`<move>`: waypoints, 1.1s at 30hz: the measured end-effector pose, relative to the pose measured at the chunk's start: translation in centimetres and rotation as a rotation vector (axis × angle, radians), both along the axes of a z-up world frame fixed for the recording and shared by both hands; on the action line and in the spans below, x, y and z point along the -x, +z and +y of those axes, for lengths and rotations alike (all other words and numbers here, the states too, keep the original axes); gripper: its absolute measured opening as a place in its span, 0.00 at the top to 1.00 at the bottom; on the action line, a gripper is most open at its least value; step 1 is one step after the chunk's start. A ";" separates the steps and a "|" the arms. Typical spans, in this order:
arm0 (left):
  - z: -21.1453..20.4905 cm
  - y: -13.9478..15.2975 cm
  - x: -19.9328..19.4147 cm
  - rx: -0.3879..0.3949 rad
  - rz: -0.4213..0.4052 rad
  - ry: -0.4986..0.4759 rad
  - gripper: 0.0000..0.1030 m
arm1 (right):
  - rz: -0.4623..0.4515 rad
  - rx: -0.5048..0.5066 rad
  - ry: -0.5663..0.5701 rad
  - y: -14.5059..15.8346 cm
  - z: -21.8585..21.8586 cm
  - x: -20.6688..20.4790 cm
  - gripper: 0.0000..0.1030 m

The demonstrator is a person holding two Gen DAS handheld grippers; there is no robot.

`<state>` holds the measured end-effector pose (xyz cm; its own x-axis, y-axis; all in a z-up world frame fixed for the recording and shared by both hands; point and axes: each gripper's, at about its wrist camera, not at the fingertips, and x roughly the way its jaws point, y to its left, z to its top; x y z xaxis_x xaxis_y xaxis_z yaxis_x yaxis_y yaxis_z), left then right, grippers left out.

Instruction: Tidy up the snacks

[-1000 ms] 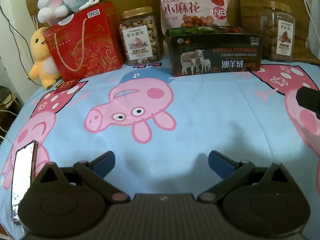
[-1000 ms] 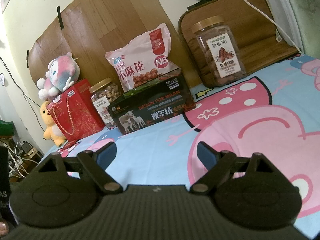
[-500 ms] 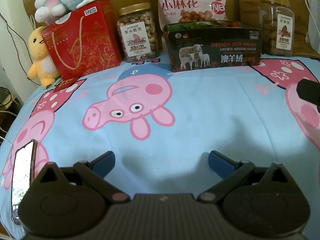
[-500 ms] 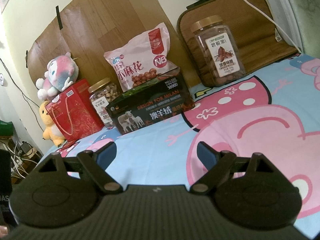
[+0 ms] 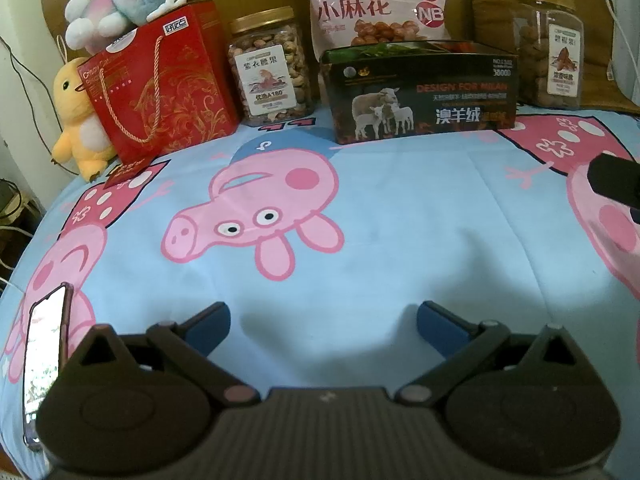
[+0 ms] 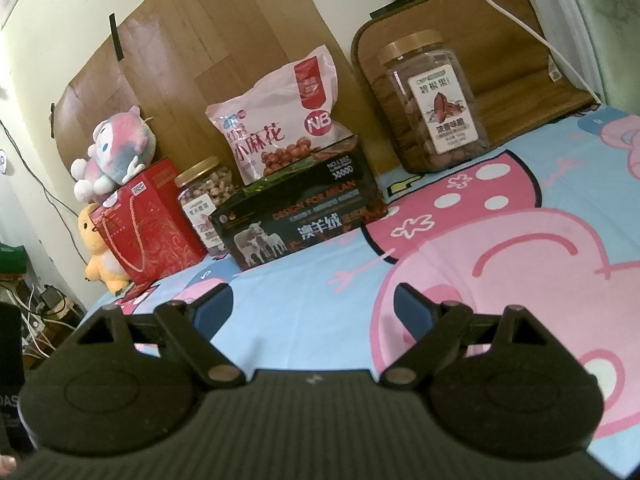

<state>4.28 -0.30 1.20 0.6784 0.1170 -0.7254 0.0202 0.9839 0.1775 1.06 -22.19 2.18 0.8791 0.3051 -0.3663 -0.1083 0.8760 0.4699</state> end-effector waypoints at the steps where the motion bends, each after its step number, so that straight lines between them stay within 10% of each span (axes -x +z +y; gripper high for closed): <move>1: 0.0 0.0 0.0 0.000 0.000 0.000 0.00 | 0.000 0.000 0.000 0.0 0.0 0.0 0.13; 33: 0.6 0.7 -0.2 0.013 -0.021 0.041 0.00 | 0.000 -0.006 -0.004 -0.1 -0.2 0.1 0.13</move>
